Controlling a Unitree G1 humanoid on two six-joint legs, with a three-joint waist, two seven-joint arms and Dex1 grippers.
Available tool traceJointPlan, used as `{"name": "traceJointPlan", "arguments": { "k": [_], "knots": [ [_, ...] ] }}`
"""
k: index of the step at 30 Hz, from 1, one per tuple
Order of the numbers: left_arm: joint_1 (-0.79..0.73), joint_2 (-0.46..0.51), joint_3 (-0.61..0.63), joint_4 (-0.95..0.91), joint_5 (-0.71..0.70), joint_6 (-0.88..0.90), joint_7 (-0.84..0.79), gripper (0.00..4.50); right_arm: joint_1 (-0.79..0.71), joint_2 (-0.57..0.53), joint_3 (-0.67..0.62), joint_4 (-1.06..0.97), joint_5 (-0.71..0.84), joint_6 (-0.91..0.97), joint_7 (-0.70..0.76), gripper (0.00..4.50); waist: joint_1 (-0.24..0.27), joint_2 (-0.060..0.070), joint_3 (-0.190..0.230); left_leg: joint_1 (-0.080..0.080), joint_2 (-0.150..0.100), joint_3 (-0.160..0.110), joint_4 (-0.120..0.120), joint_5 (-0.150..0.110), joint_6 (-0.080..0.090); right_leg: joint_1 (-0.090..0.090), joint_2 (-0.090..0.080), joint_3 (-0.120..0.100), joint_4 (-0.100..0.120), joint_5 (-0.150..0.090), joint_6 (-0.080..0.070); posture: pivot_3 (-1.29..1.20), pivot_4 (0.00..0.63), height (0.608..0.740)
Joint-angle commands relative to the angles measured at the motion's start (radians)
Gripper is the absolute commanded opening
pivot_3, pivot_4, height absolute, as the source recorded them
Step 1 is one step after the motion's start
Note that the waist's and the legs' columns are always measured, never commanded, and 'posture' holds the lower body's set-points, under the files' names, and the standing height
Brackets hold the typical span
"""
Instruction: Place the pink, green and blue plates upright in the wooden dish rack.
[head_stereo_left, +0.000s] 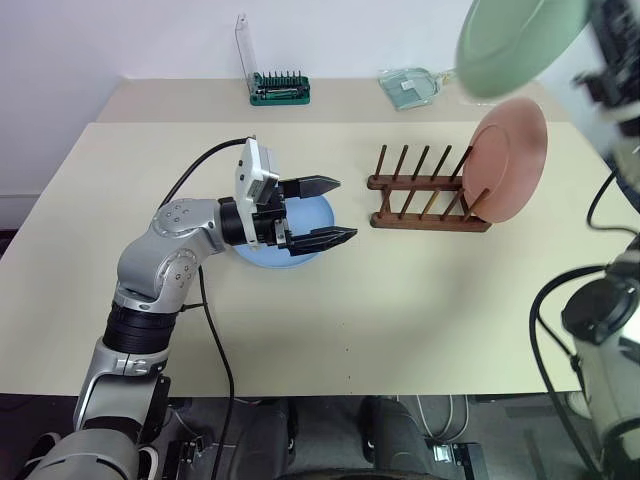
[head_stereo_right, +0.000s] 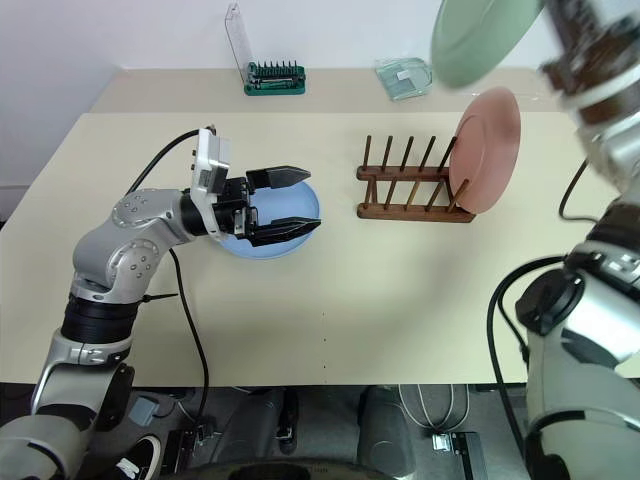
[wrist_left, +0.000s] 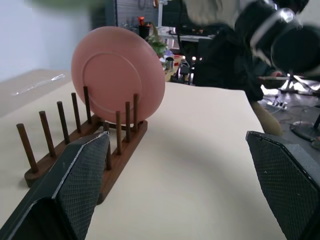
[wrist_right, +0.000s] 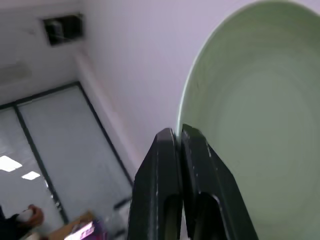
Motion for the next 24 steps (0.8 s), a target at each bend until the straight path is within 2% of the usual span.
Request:
{"name": "traceJointPlan", "arguments": {
  "k": [1, 10, 24],
  "knots": [
    [-0.003, -0.001, 0.011, -0.020, -0.001, -0.016, 0.003, 4.50, 0.023, -0.003, -0.006, -0.069, 0.024, -0.010, -0.008, 0.03, 0.000, 0.000, 0.000, 0.000, 0.000, 0.000, 0.000, 0.000, 0.000, 0.000, 0.000, 0.000, 0.000, 0.000, 0.000, 0.00, 0.150, 0.724],
    [0.000, -0.001, 0.010, -0.021, 0.000, -0.016, 0.004, 4.50, 0.150, 0.012, 0.019, -0.150, 0.031, -0.005, -0.018, 0.03, 0.001, 0.000, 0.000, 0.000, 0.000, 0.000, -0.001, 0.000, 0.000, 0.000, 0.000, 0.000, 0.000, 0.000, 0.000, 0.00, 0.150, 0.724],
    [-0.003, 0.004, 0.010, -0.024, 0.004, -0.017, 0.002, 4.50, 0.214, 0.034, 0.072, -0.191, 0.014, -0.054, -0.055, 0.03, 0.000, 0.000, 0.000, 0.000, 0.000, 0.000, -0.001, 0.000, 0.000, 0.000, 0.001, 0.000, 0.000, 0.000, 0.000, 0.00, 0.150, 0.724]
  ]
}}
